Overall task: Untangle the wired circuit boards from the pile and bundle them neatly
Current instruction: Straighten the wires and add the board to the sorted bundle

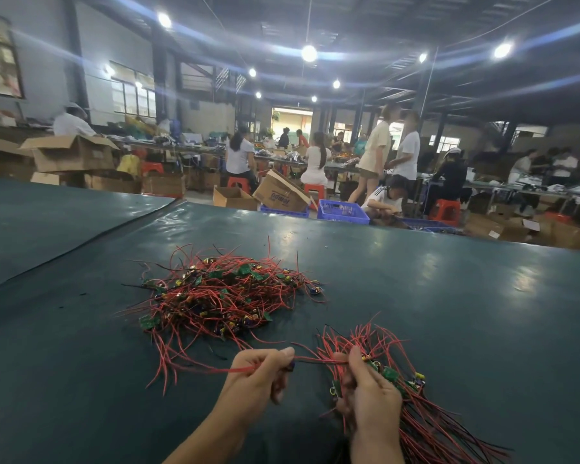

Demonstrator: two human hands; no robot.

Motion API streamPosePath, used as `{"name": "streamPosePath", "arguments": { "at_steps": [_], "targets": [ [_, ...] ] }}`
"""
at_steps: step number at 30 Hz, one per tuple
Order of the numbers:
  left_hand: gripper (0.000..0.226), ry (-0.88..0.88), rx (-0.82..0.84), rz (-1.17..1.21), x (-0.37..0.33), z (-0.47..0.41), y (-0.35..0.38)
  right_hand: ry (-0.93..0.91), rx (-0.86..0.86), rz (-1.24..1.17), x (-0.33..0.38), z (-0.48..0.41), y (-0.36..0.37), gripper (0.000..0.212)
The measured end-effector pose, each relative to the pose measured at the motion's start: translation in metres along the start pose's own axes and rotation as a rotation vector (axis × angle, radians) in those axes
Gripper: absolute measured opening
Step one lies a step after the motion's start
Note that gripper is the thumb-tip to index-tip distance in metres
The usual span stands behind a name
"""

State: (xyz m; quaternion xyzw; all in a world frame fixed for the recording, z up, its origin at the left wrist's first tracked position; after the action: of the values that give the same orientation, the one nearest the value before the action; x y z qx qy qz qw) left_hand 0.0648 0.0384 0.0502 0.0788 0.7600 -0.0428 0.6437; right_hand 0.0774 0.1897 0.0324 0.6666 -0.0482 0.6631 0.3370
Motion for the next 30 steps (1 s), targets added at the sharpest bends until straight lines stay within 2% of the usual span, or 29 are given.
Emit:
{"name": "streamPosePath", "arguments": {
  "at_steps": [8, 13, 16, 18, 20, 22, 24, 27, 28, 30],
  "targets": [
    [0.051, 0.023, 0.014, 0.023, 0.001, 0.000, 0.003, 0.016, -0.097, -0.238, 0.012, -0.008, -0.009, 0.027],
    [0.048, -0.014, 0.087, 0.003, 0.011, 0.002, 0.010, -0.047, -0.138, -0.180, 0.011, 0.001, -0.007, 0.027],
    [0.046, -0.024, 0.123, -0.006, 0.011, 0.003, 0.014, -0.054, 0.032, 0.059, 0.004, 0.016, 0.007, 0.028],
    [0.042, -0.030, 0.125, 0.027, 0.011, 0.003, 0.014, -0.074, 0.177, 0.194, -0.004, 0.024, 0.018, 0.043],
    [0.042, -0.031, 0.124, 0.021, 0.012, 0.002, 0.012, -0.100, 0.266, 0.255, -0.009, 0.029, 0.024, 0.059],
    [0.048, -0.031, 0.131, -0.018, 0.013, 0.001, 0.012, -0.102, 0.286, 0.270, -0.007, 0.030, 0.025, 0.056],
    [0.052, -0.036, 0.096, -0.025, 0.013, 0.000, 0.011, -0.067, 0.201, 0.208, -0.001, 0.023, 0.019, 0.044],
    [0.055, 0.004, -0.036, -0.045, 0.008, -0.005, 0.003, 0.054, -0.110, -0.028, 0.010, -0.002, -0.006, 0.039],
    [0.055, 0.007, -0.050, -0.054, 0.007, -0.006, -0.001, 0.076, -0.162, -0.095, 0.014, -0.007, -0.014, 0.036],
    [0.052, -0.037, -0.024, -0.049, 0.006, -0.006, -0.005, 0.071, -0.140, -0.116, 0.017, -0.011, -0.023, 0.039]
  ]
}}
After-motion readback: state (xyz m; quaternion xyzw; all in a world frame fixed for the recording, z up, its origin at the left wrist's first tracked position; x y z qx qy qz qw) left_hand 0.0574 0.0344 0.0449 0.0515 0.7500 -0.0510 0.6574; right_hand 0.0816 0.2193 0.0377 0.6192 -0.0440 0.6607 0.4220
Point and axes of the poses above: each hand's wrist, its own z-axis away from the middle knuckle, its own y-axis out of the palm, x = y × z, the point moved 1 cm from there along -z, towards the middle knuckle, and after that the axes turned 4 degrees about -z, right-handed, at the moved point
